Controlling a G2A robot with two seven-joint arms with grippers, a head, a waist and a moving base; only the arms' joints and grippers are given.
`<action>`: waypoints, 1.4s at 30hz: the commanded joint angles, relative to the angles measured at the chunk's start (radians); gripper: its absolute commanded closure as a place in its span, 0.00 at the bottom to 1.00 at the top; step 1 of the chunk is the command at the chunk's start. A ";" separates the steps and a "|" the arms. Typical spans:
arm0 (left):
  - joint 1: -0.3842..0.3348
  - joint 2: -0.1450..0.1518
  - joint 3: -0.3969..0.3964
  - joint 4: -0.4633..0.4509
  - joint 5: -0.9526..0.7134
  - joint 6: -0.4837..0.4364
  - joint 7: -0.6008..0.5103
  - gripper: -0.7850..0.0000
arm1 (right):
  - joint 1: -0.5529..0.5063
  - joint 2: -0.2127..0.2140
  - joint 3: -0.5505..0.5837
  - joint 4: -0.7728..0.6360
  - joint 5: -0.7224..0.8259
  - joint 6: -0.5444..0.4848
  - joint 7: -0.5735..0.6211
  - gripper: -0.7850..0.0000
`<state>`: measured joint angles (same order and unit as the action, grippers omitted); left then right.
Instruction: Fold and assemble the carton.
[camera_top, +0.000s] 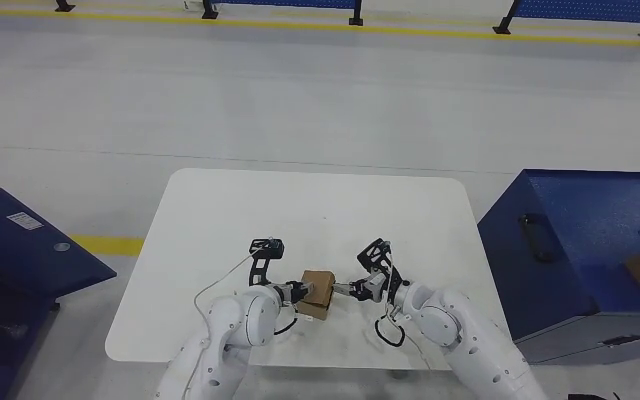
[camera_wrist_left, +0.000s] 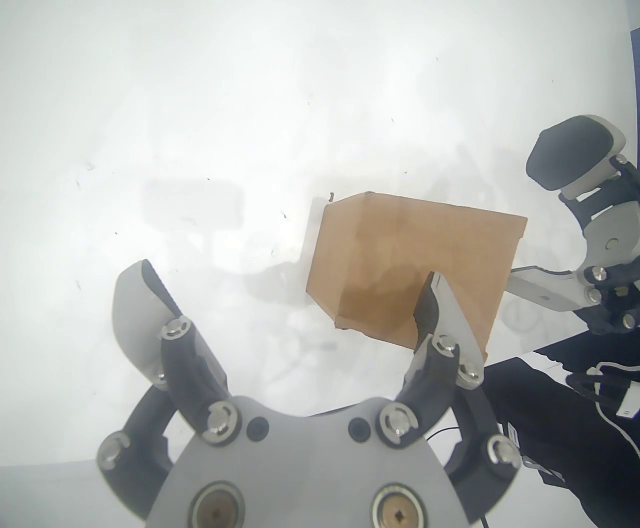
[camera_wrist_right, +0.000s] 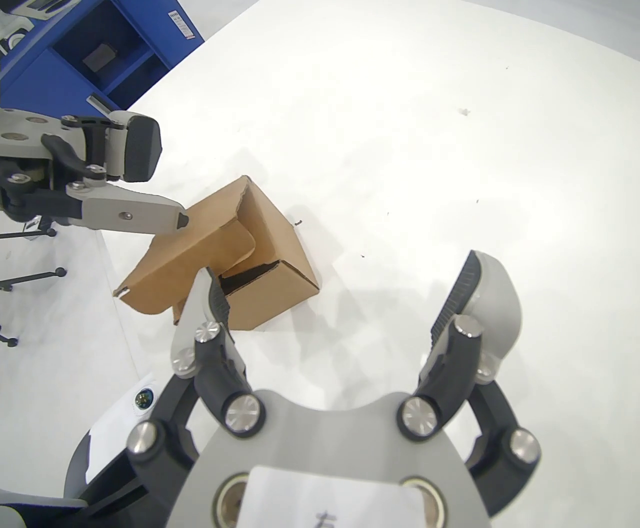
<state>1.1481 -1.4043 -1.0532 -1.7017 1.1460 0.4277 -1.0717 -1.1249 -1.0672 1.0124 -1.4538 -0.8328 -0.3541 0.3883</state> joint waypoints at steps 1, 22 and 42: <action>0.000 -0.001 0.000 0.005 0.002 0.000 0.000 0.00 | 0.003 -0.002 -0.001 0.004 -0.001 0.001 0.002 0.00; -0.004 -0.008 0.008 0.026 -0.004 -0.009 -0.011 0.00 | 0.003 -0.018 -0.005 0.018 -0.028 0.009 -0.005 0.00; -0.015 -0.015 0.013 0.043 0.005 -0.004 -0.026 0.00 | -0.023 -0.027 0.025 -0.025 0.004 -0.019 -0.030 0.00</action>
<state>1.1331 -1.4192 -1.0402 -1.6587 1.1503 0.4240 -1.0961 -1.1452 -1.0938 1.0380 -1.4761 -0.8252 -0.3738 0.3537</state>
